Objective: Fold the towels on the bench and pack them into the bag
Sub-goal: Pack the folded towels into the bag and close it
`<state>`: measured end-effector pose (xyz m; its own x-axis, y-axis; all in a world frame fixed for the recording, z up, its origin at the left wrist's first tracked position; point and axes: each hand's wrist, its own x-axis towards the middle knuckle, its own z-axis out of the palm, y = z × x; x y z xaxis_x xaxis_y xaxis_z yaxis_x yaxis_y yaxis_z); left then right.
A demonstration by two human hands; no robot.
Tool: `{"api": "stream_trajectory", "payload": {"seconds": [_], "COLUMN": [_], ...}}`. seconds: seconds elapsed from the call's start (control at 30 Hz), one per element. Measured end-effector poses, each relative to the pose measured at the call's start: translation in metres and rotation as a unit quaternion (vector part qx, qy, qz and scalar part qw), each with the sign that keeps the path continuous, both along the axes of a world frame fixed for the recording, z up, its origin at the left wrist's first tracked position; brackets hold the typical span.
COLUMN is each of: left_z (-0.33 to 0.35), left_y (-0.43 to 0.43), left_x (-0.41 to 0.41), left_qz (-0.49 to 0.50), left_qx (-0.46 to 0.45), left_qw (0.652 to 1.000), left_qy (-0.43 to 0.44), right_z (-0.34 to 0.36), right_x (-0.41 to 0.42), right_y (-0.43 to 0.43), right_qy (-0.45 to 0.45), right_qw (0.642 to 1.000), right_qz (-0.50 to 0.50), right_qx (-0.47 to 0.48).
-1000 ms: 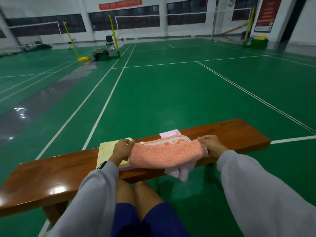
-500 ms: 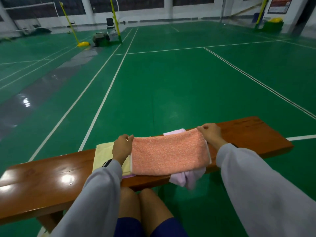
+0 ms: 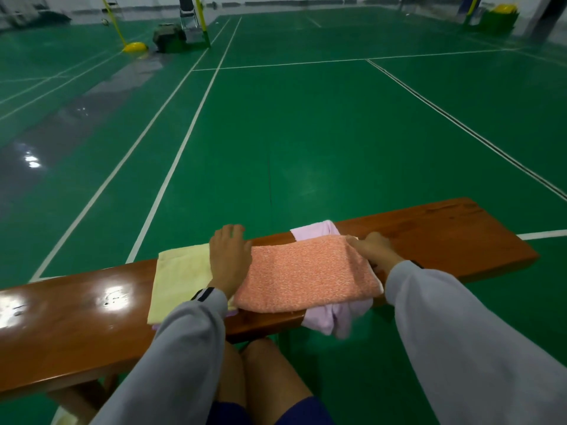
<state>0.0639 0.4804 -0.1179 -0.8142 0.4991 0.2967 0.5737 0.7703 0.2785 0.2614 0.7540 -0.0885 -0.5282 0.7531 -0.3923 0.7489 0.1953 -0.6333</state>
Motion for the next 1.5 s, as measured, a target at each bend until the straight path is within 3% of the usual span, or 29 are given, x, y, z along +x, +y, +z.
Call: {"api": "stream_trajectory", "payload": {"seconds": [0.03,0.13,0.27,0.53,0.73,0.8,1.0,1.1,1.27,1.37,1.43,1.5], "left_z": [0.002,0.003,-0.012,-0.03,-0.022,-0.021,-0.023,-0.027,-0.017,-0.016,-0.014,-0.007], "left_y": [0.004,0.02,0.048,0.071,0.076,0.062,0.003,-0.023,-0.05,-0.05,-0.049,-0.046], "left_x": [0.008,0.038,0.077,0.106,0.097,0.088,0.06,0.046,0.033,0.031,0.03,0.032], "left_qz": [-0.059,-0.204,-0.267,-0.217,-0.263,-0.249,-0.094,-0.078,-0.076,-0.063,-0.053,-0.032], "left_qx": [-0.016,-0.065,-0.157,-0.168,-0.118,-0.117,-0.194,-0.233,-0.293,-0.24,-0.129,-0.013], "left_qw": [0.998,0.975,0.945,0.955,0.946,0.954,0.975,0.969,0.952,0.967,0.985,0.996], "left_qy": [0.012,-0.064,-0.11,-0.11,-0.149,-0.116,-0.055,-0.028,-0.04,-0.065,-0.103,-0.081], "right_z": [0.0,0.001,0.013,0.046,0.069,0.068,0.056,0.045,0.018,0.007,0.009,0.013], "right_x": [0.002,0.006,0.008,-0.005,-0.04,-0.057,-0.094,-0.104,-0.107,-0.106,-0.106,-0.105], "right_y": [-0.002,-0.003,-0.007,-0.008,-0.038,-0.06,-0.136,-0.167,-0.203,-0.212,-0.212,-0.207], "right_qy": [-0.004,0.002,0.006,0.056,0.139,0.137,0.083,0.061,0.066,0.065,0.08,0.092], "right_qw": [1.0,0.994,0.988,0.992,0.981,0.981,0.989,0.989,0.986,0.987,0.989,0.983], "right_qz": [0.001,0.018,0.025,0.032,0.059,0.059,0.109,0.13,0.146,0.14,0.094,0.056], "right_qx": [-0.027,-0.112,-0.151,-0.109,-0.124,-0.124,-0.047,-0.016,-0.052,-0.053,-0.08,-0.147]}}
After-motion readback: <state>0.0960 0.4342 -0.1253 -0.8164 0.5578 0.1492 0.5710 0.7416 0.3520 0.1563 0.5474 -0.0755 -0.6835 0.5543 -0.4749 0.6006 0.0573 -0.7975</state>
